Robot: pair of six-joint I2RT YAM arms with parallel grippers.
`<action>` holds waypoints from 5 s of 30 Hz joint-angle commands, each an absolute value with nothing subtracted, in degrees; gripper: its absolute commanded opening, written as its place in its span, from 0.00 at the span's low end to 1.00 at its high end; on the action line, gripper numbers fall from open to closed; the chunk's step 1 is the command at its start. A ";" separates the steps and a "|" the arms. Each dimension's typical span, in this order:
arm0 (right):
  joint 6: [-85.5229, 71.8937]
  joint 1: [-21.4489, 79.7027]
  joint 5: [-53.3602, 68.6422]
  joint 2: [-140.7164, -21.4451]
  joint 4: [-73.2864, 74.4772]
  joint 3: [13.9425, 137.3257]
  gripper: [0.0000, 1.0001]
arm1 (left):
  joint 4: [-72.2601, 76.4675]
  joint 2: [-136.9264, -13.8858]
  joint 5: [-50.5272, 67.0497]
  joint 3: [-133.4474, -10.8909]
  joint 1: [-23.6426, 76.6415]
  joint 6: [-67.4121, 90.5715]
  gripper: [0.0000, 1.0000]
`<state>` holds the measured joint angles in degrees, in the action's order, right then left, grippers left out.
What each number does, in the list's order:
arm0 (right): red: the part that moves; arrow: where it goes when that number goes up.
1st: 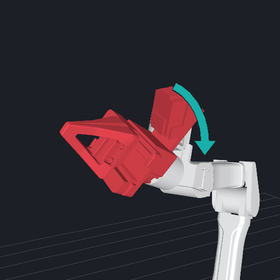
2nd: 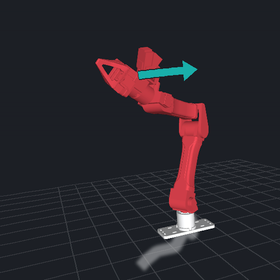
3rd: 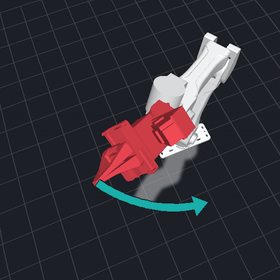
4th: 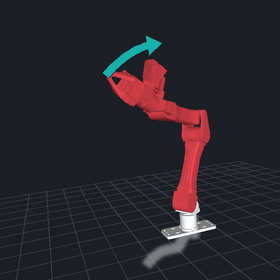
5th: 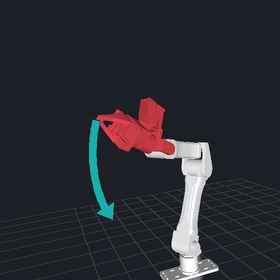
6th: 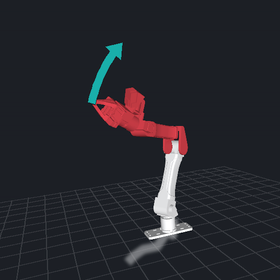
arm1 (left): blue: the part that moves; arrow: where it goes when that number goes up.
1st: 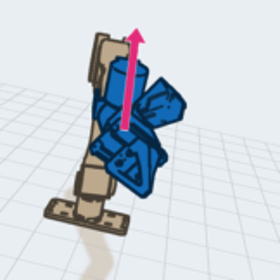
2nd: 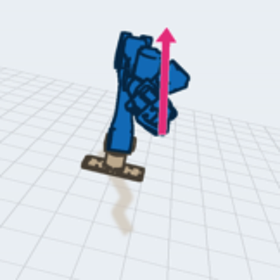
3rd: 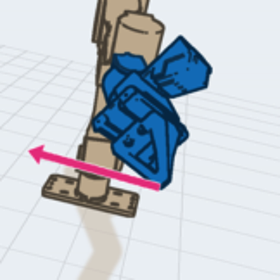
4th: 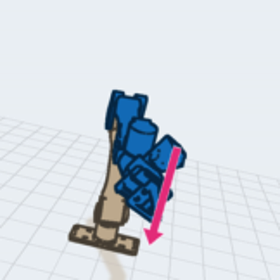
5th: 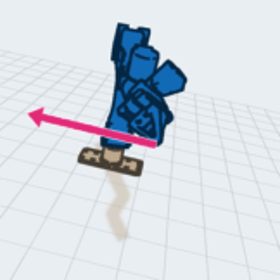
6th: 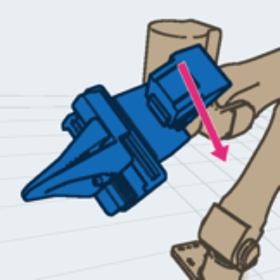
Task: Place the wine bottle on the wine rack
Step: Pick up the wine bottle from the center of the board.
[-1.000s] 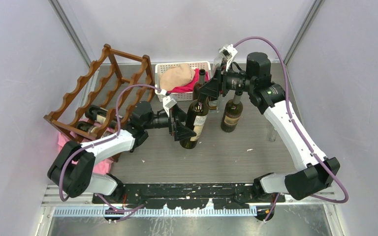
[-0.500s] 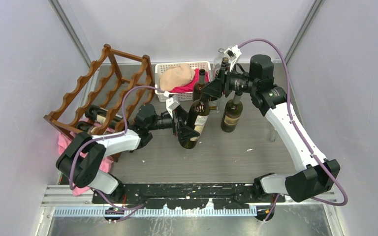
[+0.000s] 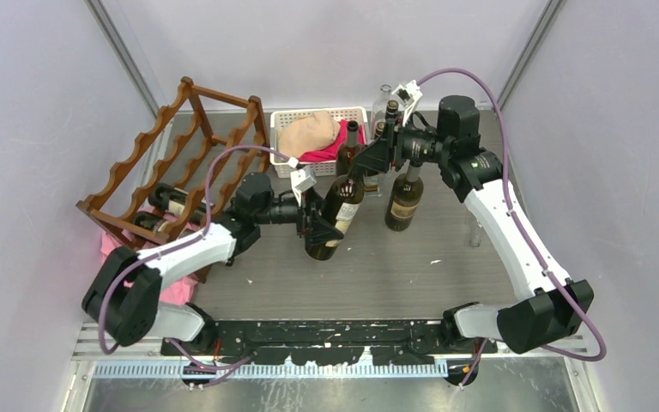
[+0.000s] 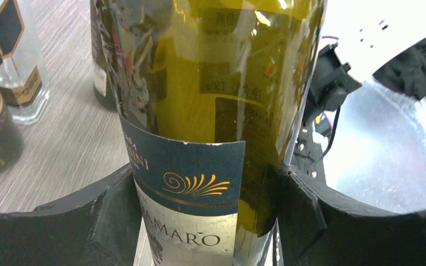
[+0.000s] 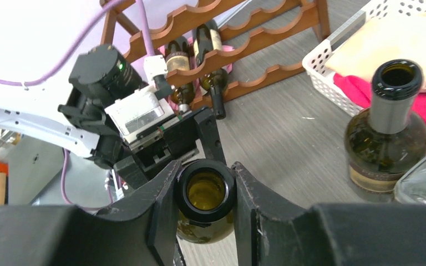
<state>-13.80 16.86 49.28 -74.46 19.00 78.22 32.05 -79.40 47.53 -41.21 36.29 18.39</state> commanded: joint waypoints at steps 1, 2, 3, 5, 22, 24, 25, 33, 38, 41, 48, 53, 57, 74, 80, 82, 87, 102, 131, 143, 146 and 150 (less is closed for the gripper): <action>-6.13 16.94 50.87 -71.10 23.77 80.41 0.33 | 12.71 -71.92 49.04 -47.35 36.35 3.93 0.00; -4.13 16.96 51.03 -70.82 25.39 80.27 0.42 | 10.11 -71.14 49.45 -47.82 36.35 2.53 0.00; -2.14 16.92 50.93 -70.57 27.05 80.31 0.53 | 8.11 -70.44 49.94 -48.15 36.33 1.40 0.00; 2.03 16.92 50.53 -69.74 29.97 80.69 0.71 | 3.58 -69.24 51.27 -48.97 36.30 -1.34 0.00; 40.20 16.87 58.79 -63.78 55.47 83.52 1.00 | -29.00 -65.27 51.75 -56.59 37.92 -20.64 0.00; 42.87 16.91 60.22 -62.25 54.83 81.29 1.00 | -32.59 -67.04 50.01 -58.86 39.06 -22.32 0.00; 44.07 16.90 60.68 -61.56 54.69 80.44 1.00 | -34.43 -68.24 49.17 -60.14 39.80 -23.06 0.00; 56.90 18.69 58.72 -61.13 60.99 77.82 1.00 | -40.56 -75.41 43.60 -68.22 45.61 -24.96 0.00; 64.63 24.37 50.67 -63.64 68.72 79.83 1.00 | -44.57 -79.34 41.86 -72.24 47.51 -25.62 0.00; 64.94 27.06 47.66 -63.79 69.02 78.32 1.00 | -44.65 -80.22 41.46 -72.87 48.00 -25.58 0.00; 58.83 30.08 44.73 -63.92 64.51 75.36 1.00 | -42.69 -79.96 40.57 -72.14 48.51 -24.23 0.00; 55.15 32.54 41.54 -63.57 61.65 73.49 1.00 | -42.53 -80.23 40.49 -72.67 48.52 -23.82 0.00; 53.80 33.99 38.92 -63.35 59.47 71.37 1.00 | -42.26 -80.70 40.86 -73.19 48.52 -23.57 0.00; 49.33 38.02 36.27 -63.37 52.10 67.11 0.99 | -41.09 -80.33 41.67 -72.82 48.52 -23.21 0.00; 53.61 37.80 30.81 -63.12 58.32 70.74 1.00 | -43.36 -80.34 40.51 -72.63 48.52 -24.47 0.00; 55.24 37.72 30.47 -62.60 60.19 71.03 1.00 | -43.39 -80.25 40.40 -72.36 48.52 -24.57 0.00; 54.62 37.69 28.60 -61.56 60.65 69.72 0.96 | -44.28 -80.60 40.30 -72.70 48.52 -24.92 0.00; 53.95 37.37 28.71 -62.86 57.22 67.15 0.66 | -44.10 -80.19 40.84 -72.96 48.52 -24.65 0.00; 54.93 37.42 32.22 -62.40 59.44 66.65 0.01 | -43.30 -80.69 40.40 -72.80 48.52 -25.08 0.15; 47.42 36.13 34.34 -59.00 54.14 64.15 0.01 | -33.92 -71.80 34.45 -64.18 48.52 -22.74 1.00; 46.13 35.92 34.53 -57.91 52.58 63.09 0.01 | -33.73 -70.40 33.01 -64.16 48.56 -22.66 1.00; 44.09 35.91 34.38 -56.24 50.16 61.49 0.01 | -31.86 -67.44 30.32 -63.90 48.38 -20.88 1.00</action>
<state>47.33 36.14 29.85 -59.96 58.96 60.66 -36.49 -70.98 33.08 -64.20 48.31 -22.63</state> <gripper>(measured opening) 0.401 0.994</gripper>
